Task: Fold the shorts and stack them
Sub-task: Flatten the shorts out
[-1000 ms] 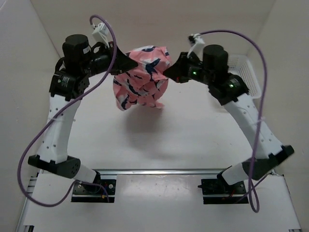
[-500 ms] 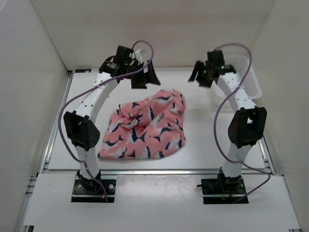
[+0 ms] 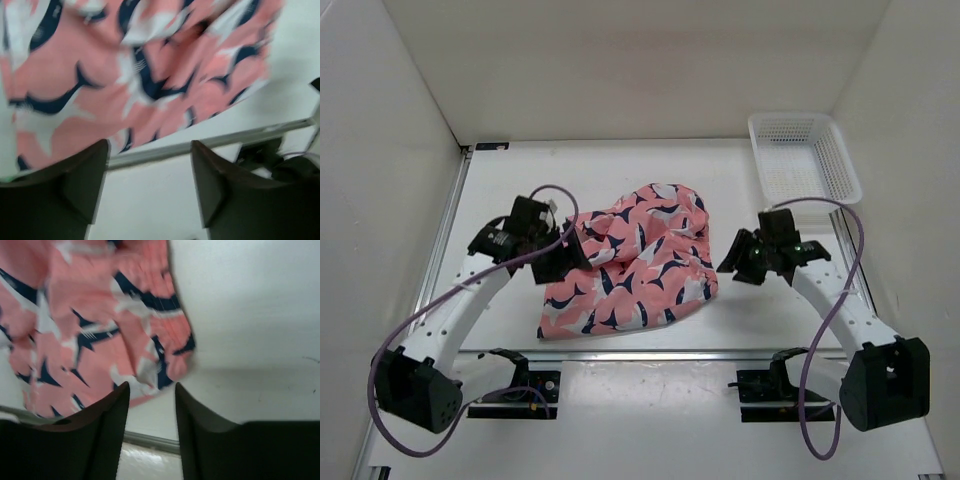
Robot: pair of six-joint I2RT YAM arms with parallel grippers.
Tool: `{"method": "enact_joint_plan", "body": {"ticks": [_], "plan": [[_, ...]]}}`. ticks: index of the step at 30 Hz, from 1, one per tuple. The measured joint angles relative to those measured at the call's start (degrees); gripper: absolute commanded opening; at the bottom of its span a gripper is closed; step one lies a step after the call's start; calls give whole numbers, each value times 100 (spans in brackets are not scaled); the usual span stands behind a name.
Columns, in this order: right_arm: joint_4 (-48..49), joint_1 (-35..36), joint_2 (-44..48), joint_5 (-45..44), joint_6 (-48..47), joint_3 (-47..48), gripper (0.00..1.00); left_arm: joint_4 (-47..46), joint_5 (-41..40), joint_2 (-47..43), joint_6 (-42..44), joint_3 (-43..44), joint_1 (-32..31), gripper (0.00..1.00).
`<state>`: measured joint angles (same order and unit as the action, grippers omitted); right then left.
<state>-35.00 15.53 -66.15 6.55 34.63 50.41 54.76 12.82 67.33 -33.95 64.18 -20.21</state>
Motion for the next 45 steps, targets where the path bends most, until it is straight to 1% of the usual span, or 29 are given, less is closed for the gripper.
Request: {"method": "enact_joint_plan", "body": {"ticks": [1,2,4,5,7,11,13,14,16,17,18,19,20,21,22,23,24,27,30,35,36,37,38,39,40,41,45], "plan": [[44,-4,94,133,111,-323,61,57,-57,-177,-146,-315,2,89],[144,-11,153,284,219,-673,70,74,-120,-323,-323,-645,2,96],[264,-11,151,518,483,-1137,74,92,-160,-529,-627,-1233,17,98],[358,-15,149,632,612,-1316,74,85,-160,-586,-772,-1484,20,99],[568,-20,131,839,876,-1580,74,55,-125,-645,-1005,-1912,22,99],[1193,-72,-90,1043,1318,-1703,72,-90,33,-693,-1292,-2522,22,99],[1552,-90,-321,1075,1451,-1703,68,-195,79,-699,-1357,-2750,22,97],[1720,-92,-479,1084,1504,-1703,67,-254,101,-697,-1384,-2839,22,95],[2044,-98,-841,1106,1593,-1703,56,-334,131,-686,-1436,-2959,22,88],[2164,-98,-1034,1123,1624,-1698,50,-398,133,-686,-1462,-3010,22,79],[2249,-87,-1213,1128,1648,-1681,42,-426,138,-682,-1499,-3040,22,73],[2321,-74,-1419,1137,1674,-1650,21,-452,131,-678,-1513,-3051,22,67],[2347,-61,-1572,1132,1663,-1609,12,-472,122,-671,-1519,-3051,22,59],[2345,-46,-1685,1117,1679,-1556,4,-509,111,-662,-1539,-3051,22,41],[2306,-20,-1755,1091,1705,-1471,0,-538,92,-649,-1504,-3038,22,30],[2271,4,-1764,1025,1685,-1384,0,-555,39,-619,-1552,-3016,22,18],[2205,22,-1735,944,1650,-1283,0,-551,-22,-555,-1547,-2966,22,10],[2015,57,-1451,719,1561,-1029,0,-566,-197,-245,-1556,-2723,22,10],[1751,74,-951,492,1458,-863,0,-603,-352,109,-1541,-2389,22,10],[1257,136,-284,105,1283,-638,0,-470,-654,188,-1491,-1808,22,10],[1172,144,-208,39,1255,-614,0,-444,-710,155,-1460,-1707,22,32],[1097,146,-162,-15,1228,-599,0,-411,-754,122,-1401,-1644,22,51],[1038,151,-140,-46,1207,-592,0,-374,-778,68,-1381,-1622,22,73],[979,151,-136,-85,1176,-592,0,-323,-782,17,-1397,-1628,22,88],[918,151,-138,-107,1163,-592,0,-260,-769,-50,-1447,-1670,22,100],[861,151,-138,-133,1147,-592,0,-247,-734,-109,-1471,-1746,22,100],[767,151,-138,-192,1137,-592,0,-251,-616,-573,-1912,-2555,24,100]]}}
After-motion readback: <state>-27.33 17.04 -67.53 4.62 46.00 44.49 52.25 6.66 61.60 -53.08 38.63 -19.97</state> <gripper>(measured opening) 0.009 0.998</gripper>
